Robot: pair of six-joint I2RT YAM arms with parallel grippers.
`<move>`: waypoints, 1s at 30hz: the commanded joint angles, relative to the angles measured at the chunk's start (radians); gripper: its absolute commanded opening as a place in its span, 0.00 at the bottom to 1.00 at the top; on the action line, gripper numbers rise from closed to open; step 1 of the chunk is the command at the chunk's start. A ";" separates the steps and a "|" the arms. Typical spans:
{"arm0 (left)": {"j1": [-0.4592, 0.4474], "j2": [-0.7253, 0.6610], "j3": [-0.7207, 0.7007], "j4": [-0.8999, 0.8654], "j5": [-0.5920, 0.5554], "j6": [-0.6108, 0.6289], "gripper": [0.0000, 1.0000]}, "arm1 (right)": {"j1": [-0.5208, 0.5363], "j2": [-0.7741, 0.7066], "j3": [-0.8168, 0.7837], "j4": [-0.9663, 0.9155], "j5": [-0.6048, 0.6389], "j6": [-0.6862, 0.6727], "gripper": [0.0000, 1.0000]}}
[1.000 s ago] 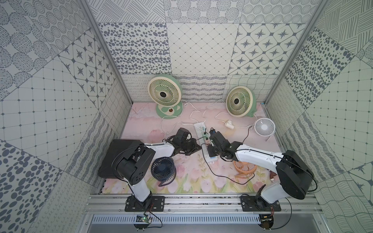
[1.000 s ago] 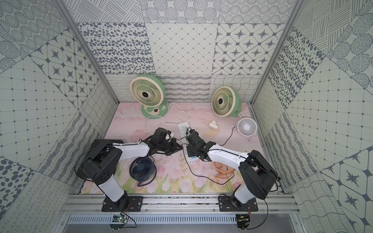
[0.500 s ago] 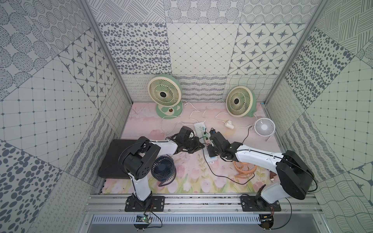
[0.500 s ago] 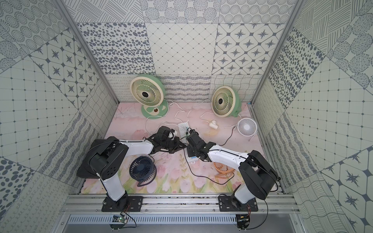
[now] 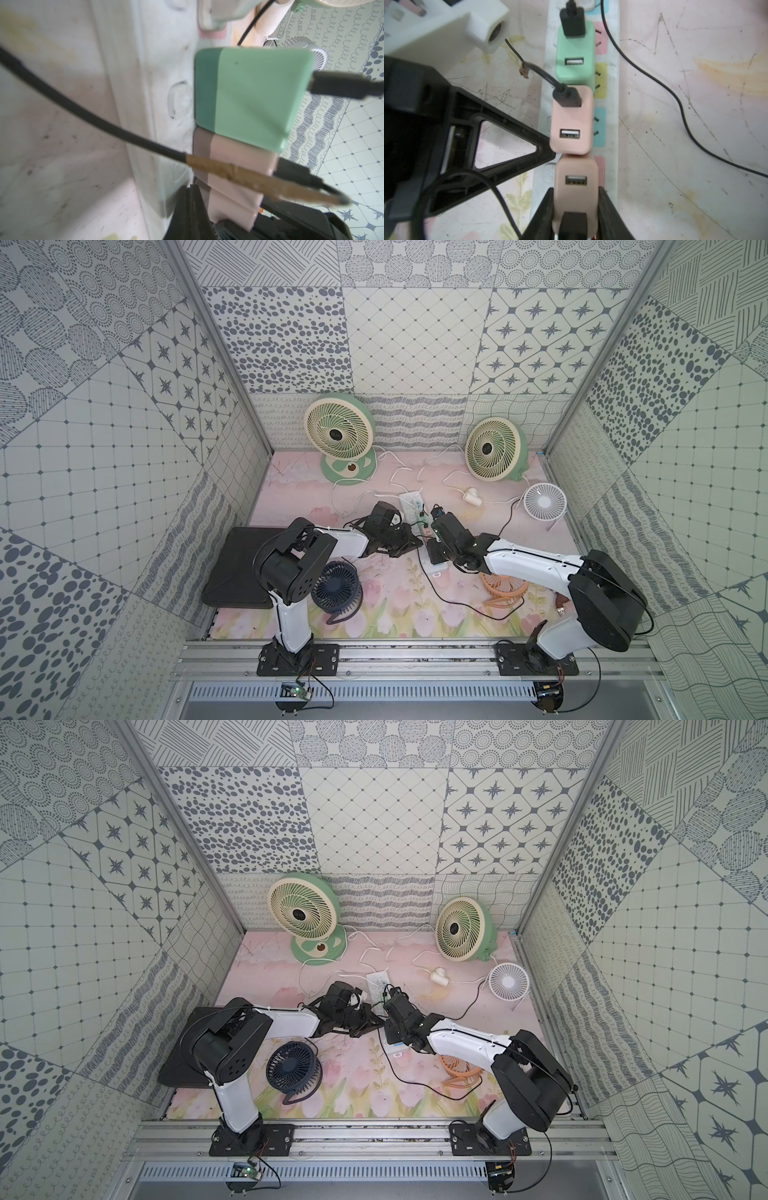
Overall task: Unplug the desk fan from the power strip
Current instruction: Remove the plug from the socket.
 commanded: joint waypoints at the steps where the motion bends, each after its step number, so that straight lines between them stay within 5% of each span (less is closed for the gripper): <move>1: -0.013 0.017 0.004 -0.055 -0.009 0.004 0.00 | 0.066 0.036 0.051 0.004 0.134 -0.056 0.03; 6: -0.012 0.019 -0.003 -0.082 -0.021 0.012 0.00 | 0.065 0.034 0.064 -0.011 0.175 -0.030 0.00; 12: -0.013 0.019 -0.014 -0.098 -0.030 0.018 0.00 | -0.047 -0.050 -0.040 0.084 -0.024 0.031 0.00; 18: -0.013 0.019 -0.017 -0.104 -0.036 0.018 0.00 | 0.066 0.042 0.070 -0.026 0.122 -0.006 0.00; 26: -0.013 0.017 -0.016 -0.126 -0.037 0.027 0.00 | -0.050 -0.049 -0.045 0.087 -0.055 0.069 0.00; 30: -0.013 0.017 -0.013 -0.136 -0.044 0.032 0.00 | 0.023 -0.015 0.011 0.011 0.027 0.019 0.00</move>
